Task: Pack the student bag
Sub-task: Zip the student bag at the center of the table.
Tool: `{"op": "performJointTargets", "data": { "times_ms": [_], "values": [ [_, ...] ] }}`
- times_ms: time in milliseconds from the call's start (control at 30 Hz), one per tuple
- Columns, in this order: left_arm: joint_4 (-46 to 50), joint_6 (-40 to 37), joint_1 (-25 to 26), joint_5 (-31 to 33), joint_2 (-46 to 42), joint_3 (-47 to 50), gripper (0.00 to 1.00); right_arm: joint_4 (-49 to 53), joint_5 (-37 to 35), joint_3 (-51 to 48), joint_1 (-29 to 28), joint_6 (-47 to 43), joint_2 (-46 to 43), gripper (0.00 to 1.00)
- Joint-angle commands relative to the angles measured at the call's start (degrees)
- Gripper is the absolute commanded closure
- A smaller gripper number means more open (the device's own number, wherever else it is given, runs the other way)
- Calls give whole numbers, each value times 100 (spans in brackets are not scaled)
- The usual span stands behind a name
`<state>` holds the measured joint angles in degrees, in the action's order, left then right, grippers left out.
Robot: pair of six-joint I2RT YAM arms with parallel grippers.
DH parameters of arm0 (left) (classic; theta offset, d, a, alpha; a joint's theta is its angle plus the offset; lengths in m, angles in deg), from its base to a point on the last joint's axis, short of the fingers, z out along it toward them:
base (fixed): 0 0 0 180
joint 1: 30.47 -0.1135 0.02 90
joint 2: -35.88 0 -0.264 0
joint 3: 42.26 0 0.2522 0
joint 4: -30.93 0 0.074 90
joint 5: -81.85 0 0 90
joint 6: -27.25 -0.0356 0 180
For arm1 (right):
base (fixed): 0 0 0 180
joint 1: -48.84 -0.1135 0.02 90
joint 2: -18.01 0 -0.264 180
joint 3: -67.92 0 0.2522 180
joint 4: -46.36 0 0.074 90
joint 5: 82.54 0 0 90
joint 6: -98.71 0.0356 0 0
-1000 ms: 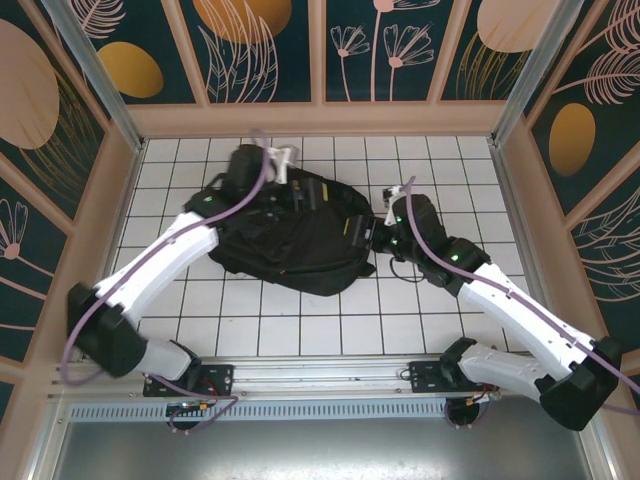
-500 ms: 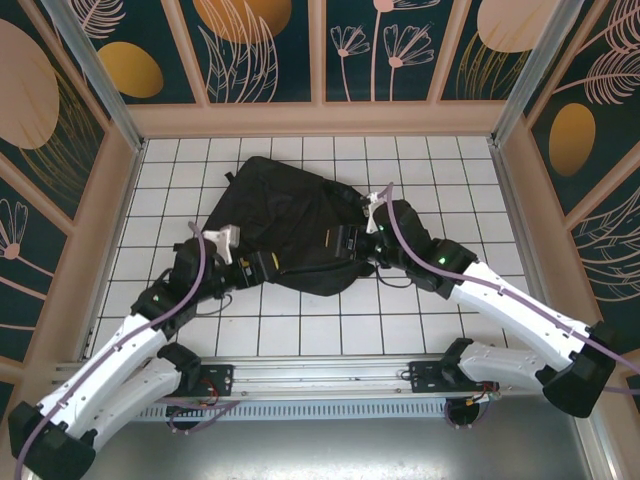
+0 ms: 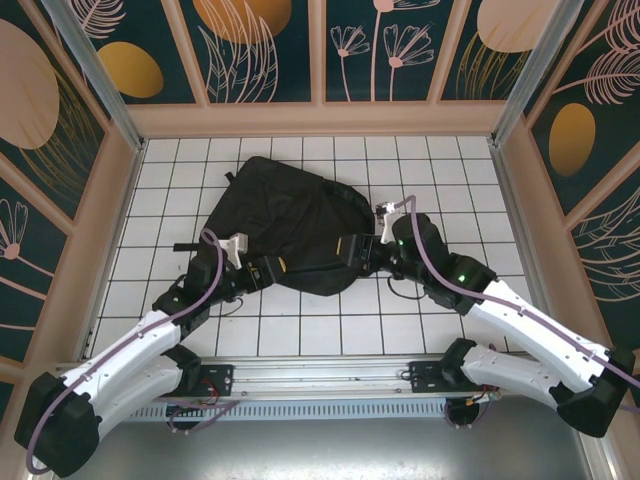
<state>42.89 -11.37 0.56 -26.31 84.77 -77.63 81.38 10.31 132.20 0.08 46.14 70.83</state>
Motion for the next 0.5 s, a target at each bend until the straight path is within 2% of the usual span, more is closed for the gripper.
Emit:
{"op": "performJointTargets", "data": {
  "times_ms": [0,133,367,467],
  "values": [
    [-342,28,5,-84,-10,172,20,-40,-33,-157,-3,117,-115,34],
    [-637,146,8,-169,-20,333,25,-128,-26,-235,-3,124,-96,34],
    [-1106,308,6,-522,200,202,42,-197,41,-271,-4,150,-8,34],
    [-1198,436,20,-697,139,256,45,-191,40,-326,-2,152,-17,34]
  ]
}}
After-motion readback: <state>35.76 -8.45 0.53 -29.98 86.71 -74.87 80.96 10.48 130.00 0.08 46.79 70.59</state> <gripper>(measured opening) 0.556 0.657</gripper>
